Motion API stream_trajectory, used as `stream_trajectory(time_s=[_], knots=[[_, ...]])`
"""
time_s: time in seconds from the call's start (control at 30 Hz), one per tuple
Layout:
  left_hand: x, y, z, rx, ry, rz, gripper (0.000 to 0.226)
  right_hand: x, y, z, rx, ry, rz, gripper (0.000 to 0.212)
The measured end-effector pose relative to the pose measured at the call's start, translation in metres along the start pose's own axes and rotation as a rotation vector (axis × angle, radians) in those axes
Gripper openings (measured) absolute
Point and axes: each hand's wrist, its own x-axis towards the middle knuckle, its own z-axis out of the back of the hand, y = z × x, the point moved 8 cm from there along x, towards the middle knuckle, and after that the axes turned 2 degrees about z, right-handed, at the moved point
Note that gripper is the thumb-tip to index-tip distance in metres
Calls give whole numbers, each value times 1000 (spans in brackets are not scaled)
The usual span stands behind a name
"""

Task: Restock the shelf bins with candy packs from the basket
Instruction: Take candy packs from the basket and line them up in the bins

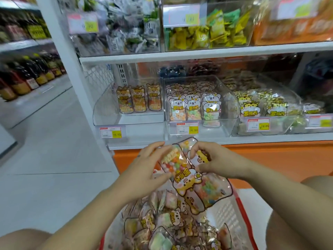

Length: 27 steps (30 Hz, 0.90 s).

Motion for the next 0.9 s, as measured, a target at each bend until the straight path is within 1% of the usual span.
stream_trajectory(time_s=[0.07,0.13,0.2,0.3,0.37,0.47,0.53,0.63,0.7,0.73,0.8,0.87,0.9], knots=[[1,-5,-8,175,43,-72,86,5,2,-11,-11,26,16,29],[1,-6,-14,343,39,-157,99,8,1,-20,-38,49,31,29],[1,-5,-17,432,64,-166,108,9,0,-26,-63,73,45,28],[3,-8,-23,502,58,-168,105,8,-1,-33,-61,100,52,26],[4,-6,-24,503,82,-105,98,9,-1,-36,-70,100,51,26],[3,0,-26,392,129,-3,82,11,-4,-37,-89,79,21,25],[0,5,-23,321,140,50,62,11,-6,-34,-68,55,-6,26],[-9,17,-15,148,130,140,32,11,-9,-22,-6,-24,-37,26],[-17,34,-5,-5,112,236,27,10,-13,-9,37,-112,-60,25],[-20,43,3,-101,65,297,27,9,-15,-2,49,-161,-67,24],[-27,64,22,-315,-99,452,24,7,-14,8,39,-246,-63,22],[-35,83,32,-536,-269,614,21,5,-9,13,-1,-280,-27,20],[-38,91,33,-636,-328,680,18,3,-5,14,-27,-284,-6,20]])
